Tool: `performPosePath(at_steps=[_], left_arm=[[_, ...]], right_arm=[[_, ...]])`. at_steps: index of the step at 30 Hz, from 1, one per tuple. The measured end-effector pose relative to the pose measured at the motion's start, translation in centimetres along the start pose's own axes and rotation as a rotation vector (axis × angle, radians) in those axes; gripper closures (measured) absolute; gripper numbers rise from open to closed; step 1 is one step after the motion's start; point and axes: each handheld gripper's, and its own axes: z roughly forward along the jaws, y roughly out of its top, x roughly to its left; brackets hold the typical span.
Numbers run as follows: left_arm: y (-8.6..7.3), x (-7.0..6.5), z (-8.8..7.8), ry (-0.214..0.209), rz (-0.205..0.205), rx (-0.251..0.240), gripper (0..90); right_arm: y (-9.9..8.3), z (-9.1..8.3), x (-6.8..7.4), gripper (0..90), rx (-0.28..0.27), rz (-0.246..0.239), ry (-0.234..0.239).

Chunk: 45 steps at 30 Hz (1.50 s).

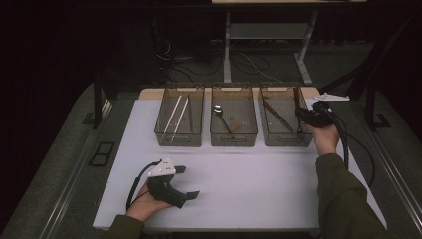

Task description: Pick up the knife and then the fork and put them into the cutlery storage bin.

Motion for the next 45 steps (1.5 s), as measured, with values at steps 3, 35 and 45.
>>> performPosePath(at_steps=[3,35,45], left_arm=[[0.0,0.0,0.0,0.0,0.001,0.001,0.0],[0.2,0.4,0.2,0.005,-0.007,0.005,0.0],[0.3,0.5,0.1,0.009,-0.007,0.002,0.0]], right_arm=[[0.0,0.0,-0.1,65.0,0.0,0.02,0.017],[0.7,-3.9,2.2,19.7,-0.016,-0.025,0.216],[-0.5,-5.4,3.9,17.7,-0.025,-0.083,0.255]])
